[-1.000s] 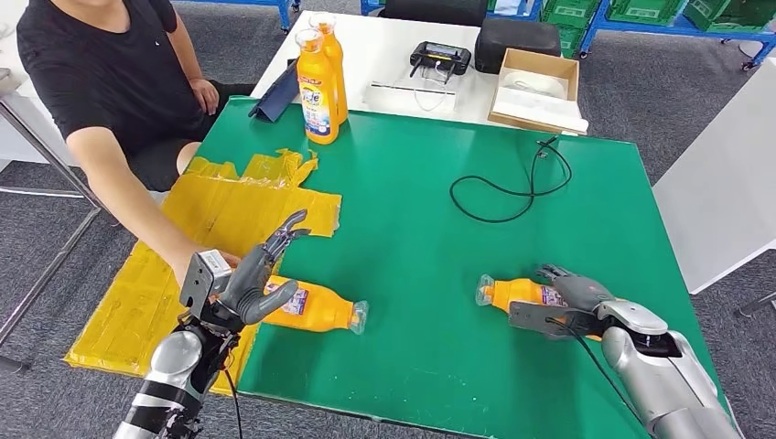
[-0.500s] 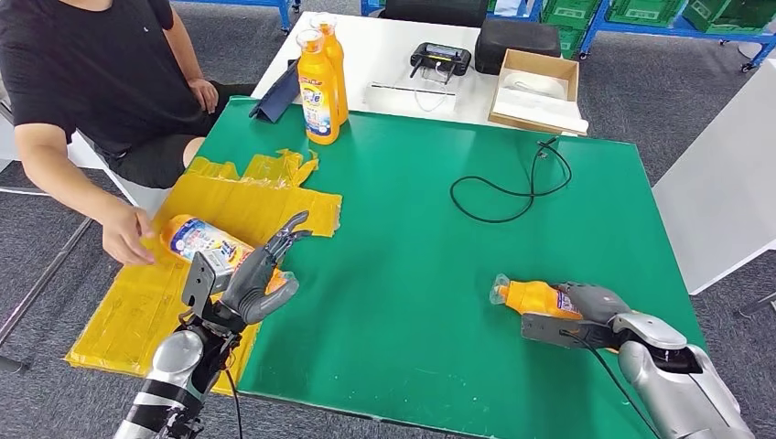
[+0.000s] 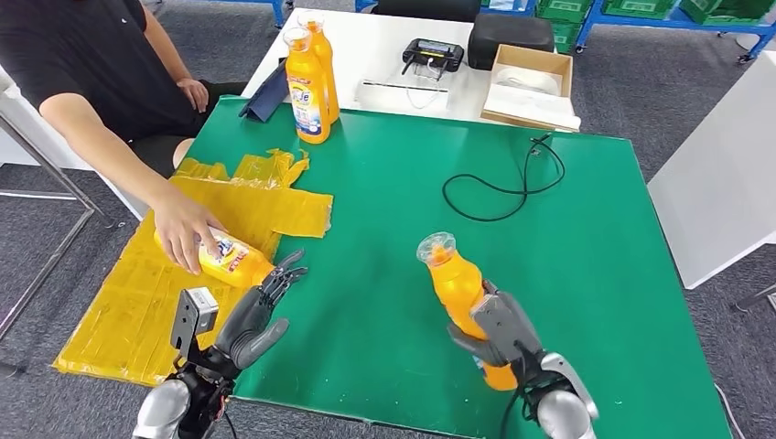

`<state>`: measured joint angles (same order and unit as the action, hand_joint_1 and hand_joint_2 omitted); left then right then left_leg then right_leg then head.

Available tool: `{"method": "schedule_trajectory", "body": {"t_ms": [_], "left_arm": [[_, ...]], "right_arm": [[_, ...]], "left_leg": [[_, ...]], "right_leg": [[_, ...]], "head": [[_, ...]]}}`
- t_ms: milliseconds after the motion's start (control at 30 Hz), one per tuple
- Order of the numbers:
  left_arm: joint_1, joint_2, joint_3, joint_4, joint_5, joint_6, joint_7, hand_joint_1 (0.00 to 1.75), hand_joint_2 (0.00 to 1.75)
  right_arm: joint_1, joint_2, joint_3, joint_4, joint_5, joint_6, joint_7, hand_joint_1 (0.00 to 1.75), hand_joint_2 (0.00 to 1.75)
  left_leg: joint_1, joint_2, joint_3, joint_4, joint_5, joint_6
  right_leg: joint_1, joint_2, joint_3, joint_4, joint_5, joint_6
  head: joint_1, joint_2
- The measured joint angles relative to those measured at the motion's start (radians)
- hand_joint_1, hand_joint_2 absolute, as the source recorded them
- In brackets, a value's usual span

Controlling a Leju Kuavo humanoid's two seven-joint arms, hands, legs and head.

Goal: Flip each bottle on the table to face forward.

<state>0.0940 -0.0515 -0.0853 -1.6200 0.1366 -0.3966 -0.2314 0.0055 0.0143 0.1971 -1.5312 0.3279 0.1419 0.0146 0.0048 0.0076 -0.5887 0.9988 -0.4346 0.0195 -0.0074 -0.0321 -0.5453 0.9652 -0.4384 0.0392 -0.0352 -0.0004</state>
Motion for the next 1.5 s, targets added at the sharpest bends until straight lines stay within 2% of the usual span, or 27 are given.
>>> {"method": "schedule_trajectory", "body": {"t_ms": [100, 333, 467, 633, 833, 1033, 1500], "left_arm": [[0.016, -0.004, 0.001, -0.02, 0.004, 0.001, 0.004, 0.0, 0.0], [0.025, -0.008, 0.002, -0.039, 0.008, 0.001, 0.006, 0.0, 0.0], [0.035, -0.016, 0.002, -0.054, 0.017, -0.002, 0.006, 0.0, 1.75], [0.07, -0.046, -0.022, -0.108, 0.029, 0.003, 0.007, 0.0, 1.75], [0.081, -0.053, -0.087, -0.149, 0.046, 0.013, 0.004, 0.0, 1.75], [0.071, -0.053, -0.142, -0.153, 0.101, 0.01, 0.022, 0.0, 1.75], [0.056, -0.047, -0.196, -0.15, 0.196, -0.016, 0.041, 0.0, 1.75]], "right_arm": [[0.036, 0.038, -0.018, -0.059, -0.014, 0.0, 0.002, 1.75, 1.75], [0.066, 0.073, -0.036, -0.113, -0.023, 0.0, -0.005, 1.75, 1.75], [0.085, 0.1, -0.037, -0.146, -0.027, 0.005, -0.047, 1.75, 1.75], [0.131, 0.137, 0.055, -0.229, -0.004, -0.011, -0.07, 1.75, 1.75], [0.149, 0.097, 0.237, -0.237, 0.007, -0.066, -0.094, 1.75, 1.75], [0.122, 0.064, 0.388, -0.185, 0.029, -0.052, -0.098, 1.75, 1.75], [0.085, -0.016, 0.543, -0.052, 0.016, -0.049, -0.092, 1.75, 1.75]], "left_leg": [[0.0, -0.002, -0.003, 0.0, 0.001, 0.0], [-0.003, -0.002, -0.006, 0.0, 0.001, 0.0], [-0.003, -0.002, -0.007, 0.0, 0.001, 0.0], [-0.003, -0.002, -0.009, 0.0, 0.001, 0.0], [-0.003, -0.002, -0.011, 0.0, 0.001, 0.0], [-0.003, -0.002, -0.011, 0.0, 0.001, 0.0], [-0.003, -0.002, -0.012, 0.0, 0.001, 0.0]], "right_leg": [[0.0, -0.003, -0.002, 0.001, 0.0, -0.001], [-0.003, -0.003, -0.004, 0.001, 0.0, 0.0], [-0.003, -0.003, -0.005, 0.001, 0.0, 0.0], [-0.003, -0.003, -0.008, 0.001, 0.0, 0.0], [-0.003, -0.003, -0.01, 0.001, 0.0, 0.0], [-0.003, -0.003, -0.009, 0.001, 0.0, 0.0], [-0.003, -0.003, -0.011, 0.001, 0.0, 0.0]], "head": [[0.001, 0.0], [0.001, 0.0], [0.001, 0.0], [0.0, 0.0], [0.001, 0.0], [0.001, 0.0], [0.001, 0.0]]}}
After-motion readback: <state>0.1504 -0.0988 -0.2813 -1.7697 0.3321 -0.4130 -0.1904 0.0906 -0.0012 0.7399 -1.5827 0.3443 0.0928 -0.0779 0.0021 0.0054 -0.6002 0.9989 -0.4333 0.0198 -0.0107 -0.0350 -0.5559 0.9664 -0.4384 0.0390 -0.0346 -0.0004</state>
